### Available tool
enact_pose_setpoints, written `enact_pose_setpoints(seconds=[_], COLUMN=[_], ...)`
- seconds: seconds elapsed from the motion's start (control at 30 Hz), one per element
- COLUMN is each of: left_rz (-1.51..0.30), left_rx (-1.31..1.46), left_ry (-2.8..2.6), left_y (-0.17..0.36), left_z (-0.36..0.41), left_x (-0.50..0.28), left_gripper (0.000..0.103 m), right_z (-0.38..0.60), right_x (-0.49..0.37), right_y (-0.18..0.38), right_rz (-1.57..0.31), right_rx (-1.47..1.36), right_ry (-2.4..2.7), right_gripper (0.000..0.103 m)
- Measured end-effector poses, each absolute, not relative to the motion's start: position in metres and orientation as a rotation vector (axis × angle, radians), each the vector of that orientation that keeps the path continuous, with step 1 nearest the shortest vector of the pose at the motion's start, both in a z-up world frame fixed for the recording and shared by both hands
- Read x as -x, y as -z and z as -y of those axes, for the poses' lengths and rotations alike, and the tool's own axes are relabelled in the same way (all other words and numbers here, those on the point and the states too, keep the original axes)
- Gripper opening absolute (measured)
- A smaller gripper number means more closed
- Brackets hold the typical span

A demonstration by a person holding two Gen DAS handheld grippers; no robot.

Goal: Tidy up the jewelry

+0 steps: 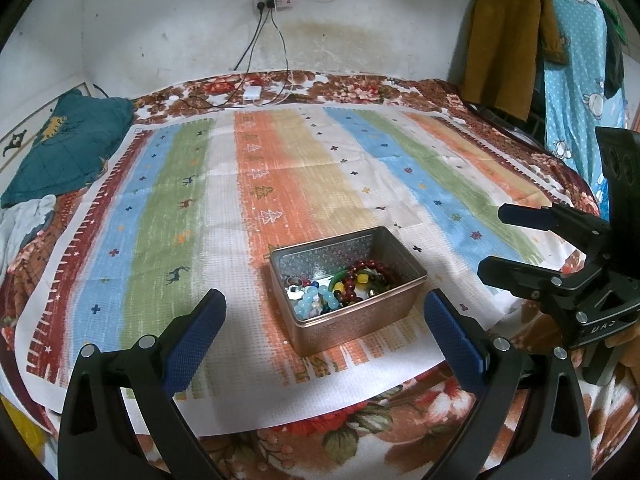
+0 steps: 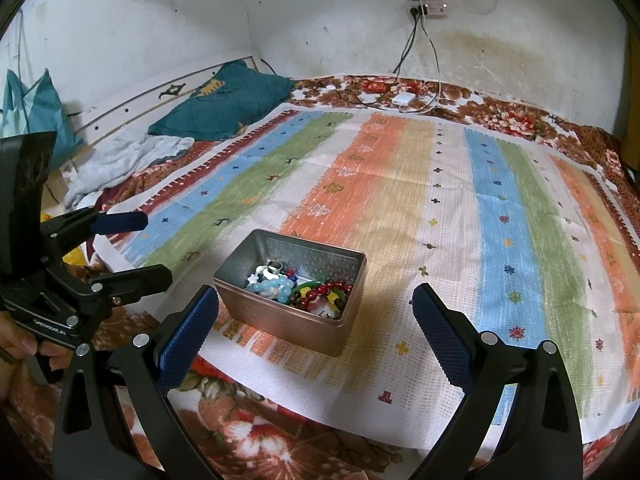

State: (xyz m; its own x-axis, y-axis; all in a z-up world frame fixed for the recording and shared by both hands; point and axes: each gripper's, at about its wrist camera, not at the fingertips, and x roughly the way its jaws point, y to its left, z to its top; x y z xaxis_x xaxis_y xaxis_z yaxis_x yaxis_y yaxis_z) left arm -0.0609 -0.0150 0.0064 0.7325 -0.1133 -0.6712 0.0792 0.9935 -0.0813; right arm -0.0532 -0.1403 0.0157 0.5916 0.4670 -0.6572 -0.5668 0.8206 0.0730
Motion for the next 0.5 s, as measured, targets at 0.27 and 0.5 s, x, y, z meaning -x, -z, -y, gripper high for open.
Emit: enact_pose_setpoints(seconds=[0.27, 0.5], left_rz=[-0.74, -0.746], left_rx=[0.05, 0.045], left_ry=[0.106, 0.113], left_y=[-0.0051, -0.0023], left_z=[0.0145, 0.0143], left_x=[0.0621, 0.0628], left_gripper=[0.097, 0.097], right_z=[0.1431, 0.1423], right_x=[0.0496, 0.0507], right_y=[-0.0147, -0.0154], right_rz=[-0.72, -0.719], right_rx=[0.142, 0.147], right_ry=[-0.608, -0.609], right_gripper=[0.098, 0.098])
